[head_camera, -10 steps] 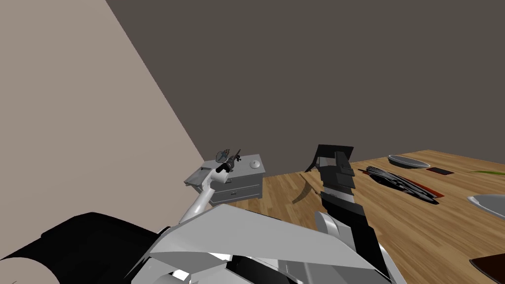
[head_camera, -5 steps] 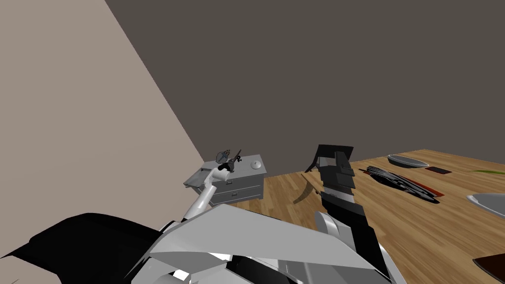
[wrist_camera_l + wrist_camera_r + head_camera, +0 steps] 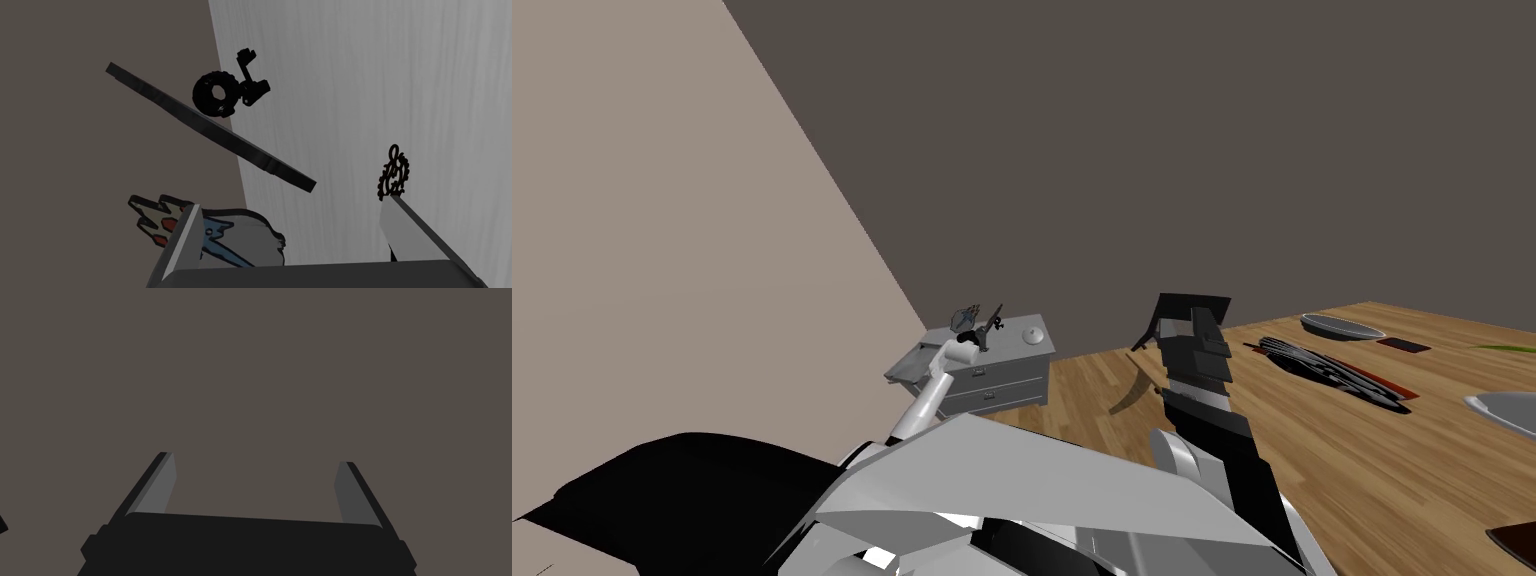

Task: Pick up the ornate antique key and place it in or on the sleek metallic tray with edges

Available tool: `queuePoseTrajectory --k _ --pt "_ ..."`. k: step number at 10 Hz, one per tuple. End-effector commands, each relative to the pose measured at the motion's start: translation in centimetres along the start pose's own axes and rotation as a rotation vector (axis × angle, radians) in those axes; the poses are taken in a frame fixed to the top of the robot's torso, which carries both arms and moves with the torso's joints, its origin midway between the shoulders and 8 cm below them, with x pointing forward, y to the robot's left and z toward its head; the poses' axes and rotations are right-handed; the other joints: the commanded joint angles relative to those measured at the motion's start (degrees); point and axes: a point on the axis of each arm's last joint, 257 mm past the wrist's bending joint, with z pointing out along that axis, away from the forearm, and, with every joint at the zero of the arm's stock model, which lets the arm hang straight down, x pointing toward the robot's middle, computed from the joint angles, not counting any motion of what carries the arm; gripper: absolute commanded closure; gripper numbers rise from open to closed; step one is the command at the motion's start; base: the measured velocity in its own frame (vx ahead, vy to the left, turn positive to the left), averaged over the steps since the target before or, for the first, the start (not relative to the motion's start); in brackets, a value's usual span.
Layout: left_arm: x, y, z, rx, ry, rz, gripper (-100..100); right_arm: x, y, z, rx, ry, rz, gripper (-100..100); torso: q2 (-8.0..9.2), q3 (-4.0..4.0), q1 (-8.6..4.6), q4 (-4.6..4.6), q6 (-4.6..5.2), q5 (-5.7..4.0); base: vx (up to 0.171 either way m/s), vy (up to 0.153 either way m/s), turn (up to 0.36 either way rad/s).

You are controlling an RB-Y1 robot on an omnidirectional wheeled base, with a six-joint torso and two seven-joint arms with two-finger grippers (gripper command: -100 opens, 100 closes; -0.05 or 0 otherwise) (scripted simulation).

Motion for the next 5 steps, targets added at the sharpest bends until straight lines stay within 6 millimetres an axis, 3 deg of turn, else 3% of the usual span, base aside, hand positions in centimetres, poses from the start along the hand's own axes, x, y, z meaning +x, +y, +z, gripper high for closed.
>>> queuePoseTrajectory --k 1,5 --pt "-0.1 1.3 0.5 -0.058 -0.009 -0.018 -100 0.0 0.0 0.0 0.0 0.0 0.0 0 0.0 0.0 0.0 0.0 0.0 0.0 0.02 0.056 -0.008" --pt "-0.1 4.3 1.0 -0.181 -0.025 -0.048 -100 0.0 0.0 0.0 0.0 0.0 0.0 0 -0.04 -0.02 -0.01 -0.01 0.0 0.0 0.029 0.049 -0.006"
